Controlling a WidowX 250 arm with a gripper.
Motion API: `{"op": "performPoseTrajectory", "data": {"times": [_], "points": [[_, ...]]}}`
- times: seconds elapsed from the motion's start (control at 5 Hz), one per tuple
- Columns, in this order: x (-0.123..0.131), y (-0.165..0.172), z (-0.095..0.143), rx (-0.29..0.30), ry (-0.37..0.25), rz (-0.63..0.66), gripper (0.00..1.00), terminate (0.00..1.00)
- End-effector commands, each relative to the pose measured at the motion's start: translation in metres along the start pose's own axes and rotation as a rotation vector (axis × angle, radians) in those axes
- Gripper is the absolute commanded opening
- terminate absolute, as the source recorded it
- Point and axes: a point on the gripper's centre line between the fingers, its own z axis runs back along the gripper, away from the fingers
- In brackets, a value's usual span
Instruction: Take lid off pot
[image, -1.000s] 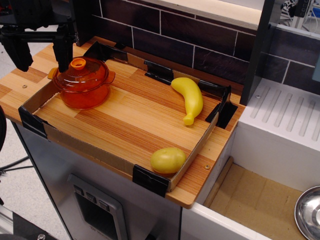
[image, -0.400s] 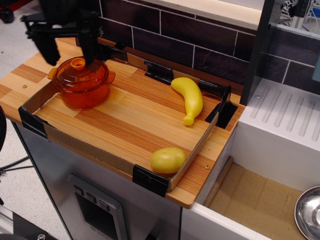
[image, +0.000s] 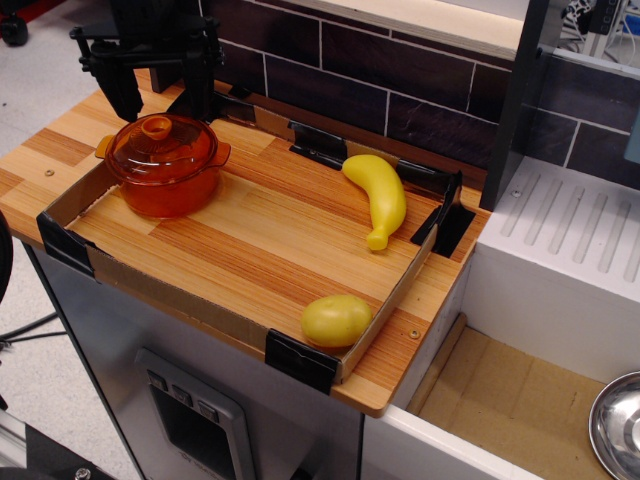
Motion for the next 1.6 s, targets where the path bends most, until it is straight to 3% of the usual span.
{"op": "performPoseTrajectory", "data": {"times": [0.0, 0.8, 1.0, 1.4], "points": [[0.008, 0.008, 0.016, 0.01, -0.036, 0.017, 1.0, 0.0], [0.006, 0.009, -0.007, 0.091, -0.053, 0.02, 1.0, 0.0], [0.004, 0.011, -0.01, 0.097, -0.066, 0.025, 0.0, 0.0], [0.015, 0.015, 0.008, 0.102, -0.105, 0.089, 0.0, 0.0]]}}
